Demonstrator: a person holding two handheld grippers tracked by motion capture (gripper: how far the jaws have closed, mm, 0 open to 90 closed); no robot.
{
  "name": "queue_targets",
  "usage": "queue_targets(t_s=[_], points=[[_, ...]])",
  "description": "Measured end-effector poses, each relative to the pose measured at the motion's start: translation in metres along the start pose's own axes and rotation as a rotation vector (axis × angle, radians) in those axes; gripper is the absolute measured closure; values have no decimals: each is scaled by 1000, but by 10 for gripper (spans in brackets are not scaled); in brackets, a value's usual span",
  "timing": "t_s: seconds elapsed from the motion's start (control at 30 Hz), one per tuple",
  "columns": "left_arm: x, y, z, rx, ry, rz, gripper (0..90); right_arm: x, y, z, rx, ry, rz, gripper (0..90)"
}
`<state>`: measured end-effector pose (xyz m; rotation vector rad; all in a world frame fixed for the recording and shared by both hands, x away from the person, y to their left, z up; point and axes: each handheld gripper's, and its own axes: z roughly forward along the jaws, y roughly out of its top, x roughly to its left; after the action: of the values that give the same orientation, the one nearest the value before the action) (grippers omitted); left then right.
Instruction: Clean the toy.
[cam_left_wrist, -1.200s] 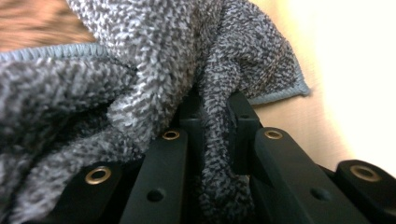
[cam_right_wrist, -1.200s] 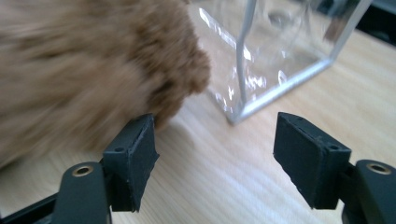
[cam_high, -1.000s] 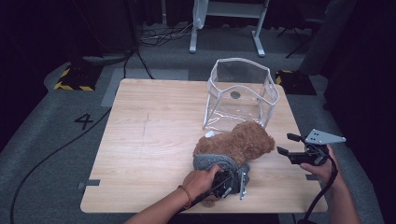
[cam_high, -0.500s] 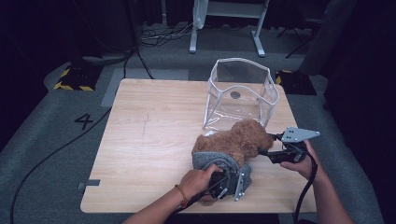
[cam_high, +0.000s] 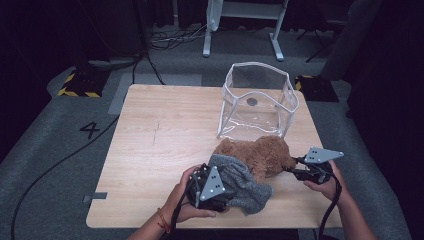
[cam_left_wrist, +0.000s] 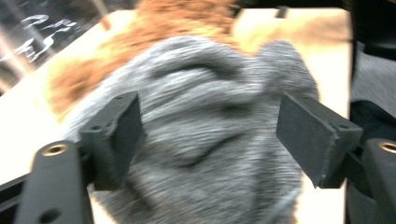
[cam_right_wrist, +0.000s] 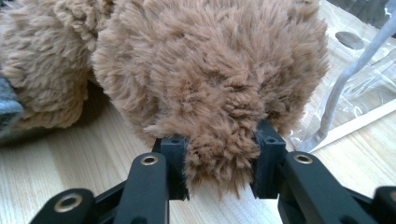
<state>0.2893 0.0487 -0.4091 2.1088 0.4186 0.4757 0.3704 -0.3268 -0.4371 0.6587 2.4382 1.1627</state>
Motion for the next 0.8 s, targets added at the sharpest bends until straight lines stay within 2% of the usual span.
queue_targets(t_s=[0.03,0.07,0.1,0.17,0.2,0.23,0.27,0.3,0.33,0.37,0.43,0.47,0.5,0.53,0.57,0.63,0.7,0.73,0.77,0.8], points=[[0,0,0,0,0,0,200,0,-2,0,-6,1,10,653],[2,0,5,29,26,-23,188,0,-3,1,-8,2,14,653],[3,0,8,49,53,-25,184,1,-4,1,-11,1,11,654],[6,0,15,57,39,-28,190,1,-5,1,-11,-2,8,654],[6,0,25,108,61,-26,229,2,-9,2,-9,2,10,654],[6,0,25,108,61,-26,317,1,-11,3,-6,1,13,654],[5,-1,27,115,68,-6,415,1,-13,4,3,-3,11,654],[5,-1,28,120,63,12,415,1,-13,4,3,-3,11,654],[6,-1,27,124,32,24,540,2,-15,4,9,-4,5,655],[6,-2,25,128,28,40,714,3,-19,4,-1,2,8,656],[7,-4,20,121,27,50,777,3,-22,3,-2,2,4,658],[11,-5,9,86,30,50,785,4,-22,4,-1,-4,-1,660],[11,-5,9,86,30,50,787,4,-23,4,4,-12,-6,661],[15,-5,1,59,42,38,787,4,-23,4,4,-12,-6,661],[20,-5,-8,34,48,14,789,3,-26,6,0,-13,11,661],[33,-6,-26,-19,67,-26,789,2,-27,7,-13,-6,13,661],[46,-6,-42,-65,113,-68,789,2,-29,7,-25,0,26,661],[59,-5,-52,-115,152,-111,788,3,-30,8,-28,4,23,661],[59,-5,-52,-115,152,-111,789,3,-30,8,-28,4,23,661],[73,-2,-54,-145,164,-155,788,6,-30,11,-24,5,22,662]])
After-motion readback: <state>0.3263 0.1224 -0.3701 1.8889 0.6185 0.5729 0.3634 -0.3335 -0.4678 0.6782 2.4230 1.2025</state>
